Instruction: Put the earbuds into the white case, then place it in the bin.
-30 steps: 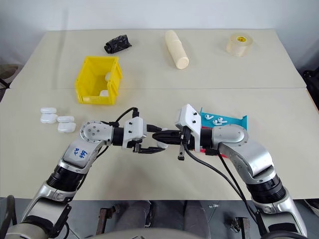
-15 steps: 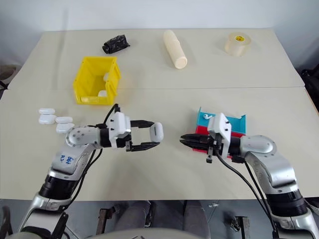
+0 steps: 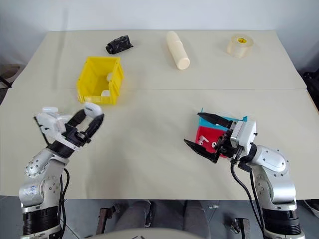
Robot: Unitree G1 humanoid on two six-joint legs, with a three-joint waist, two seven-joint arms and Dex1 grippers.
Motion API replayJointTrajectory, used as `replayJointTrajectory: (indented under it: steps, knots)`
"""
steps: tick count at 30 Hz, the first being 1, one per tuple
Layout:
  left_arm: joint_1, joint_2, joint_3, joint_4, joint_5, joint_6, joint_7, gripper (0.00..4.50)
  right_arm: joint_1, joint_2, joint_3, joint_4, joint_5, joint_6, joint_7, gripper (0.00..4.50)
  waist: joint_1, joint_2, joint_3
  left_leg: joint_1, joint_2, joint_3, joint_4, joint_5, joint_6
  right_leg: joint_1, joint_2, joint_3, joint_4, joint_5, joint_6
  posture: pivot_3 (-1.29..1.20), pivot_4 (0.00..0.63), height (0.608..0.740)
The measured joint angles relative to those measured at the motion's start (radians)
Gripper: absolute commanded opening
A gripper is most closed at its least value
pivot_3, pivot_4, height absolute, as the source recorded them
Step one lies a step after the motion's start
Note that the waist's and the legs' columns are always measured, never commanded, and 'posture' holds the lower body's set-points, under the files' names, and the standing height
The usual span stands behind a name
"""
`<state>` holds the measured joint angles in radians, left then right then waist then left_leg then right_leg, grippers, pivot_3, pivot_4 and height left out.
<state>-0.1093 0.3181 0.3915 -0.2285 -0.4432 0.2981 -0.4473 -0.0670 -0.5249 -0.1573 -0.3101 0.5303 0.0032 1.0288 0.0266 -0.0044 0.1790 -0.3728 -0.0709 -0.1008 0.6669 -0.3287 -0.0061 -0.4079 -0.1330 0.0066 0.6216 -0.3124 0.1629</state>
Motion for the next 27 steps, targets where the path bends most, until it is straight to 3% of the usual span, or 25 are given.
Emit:
replayJointTrajectory:
  steps: [4,13,15,18,23,27]
  knots:
    - [-0.187,0.002,0.019,0.133,0.001,0.030,0.110,2.80,-0.016,0.002,0.010,0.004,-0.009,-0.003,-0.021,4.46,0.002,-0.001,0.000,0.000,-0.003,0.000,0.000,0.001,-0.001,0.000,0.001,-0.001,0.001,0.000,0.000,0.00,0.150,0.740]
    - [-0.618,0.079,-0.078,0.651,0.150,-0.024,0.178,2.80,-0.041,0.004,0.040,0.023,-0.024,-0.003,-0.044,4.46,-0.009,-0.003,0.000,0.000,-0.004,0.001,-0.002,0.000,-0.001,-0.002,0.001,-0.001,0.004,0.000,0.000,0.00,0.150,0.740]
    - [-0.678,0.089,-0.080,0.729,0.156,-0.024,0.184,3.57,-0.041,0.005,0.042,0.023,-0.026,-0.003,-0.053,4.50,-0.013,-0.003,0.001,0.000,-0.003,0.001,-0.002,0.000,-0.001,-0.003,0.001,-0.002,0.004,0.000,0.000,0.00,0.150,0.740]
    - [-0.690,0.114,-0.105,0.763,0.167,-0.027,0.134,4.46,-0.033,0.005,0.042,0.022,-0.030,-0.003,-0.066,4.50,-0.021,-0.003,0.001,0.000,-0.003,0.001,-0.002,0.000,-0.001,-0.003,0.001,-0.002,0.004,0.000,0.000,0.00,0.150,0.740]
    - [-0.644,0.132,-0.126,0.748,0.163,-0.008,0.058,4.49,-0.021,0.005,0.042,0.019,-0.035,-0.004,-0.079,4.50,-0.029,-0.003,0.001,0.000,-0.003,0.001,-0.002,0.000,-0.001,-0.003,0.001,-0.002,0.005,0.000,0.000,0.00,0.150,0.740]
    - [-0.518,0.191,-0.125,0.619,0.131,0.024,-0.040,4.49,-0.002,0.000,0.038,0.015,-0.035,-0.004,-0.078,4.50,-0.032,-0.003,0.001,0.000,0.000,0.001,-0.002,0.000,-0.001,-0.004,0.001,-0.002,0.005,0.000,0.000,0.00,0.150,0.740]
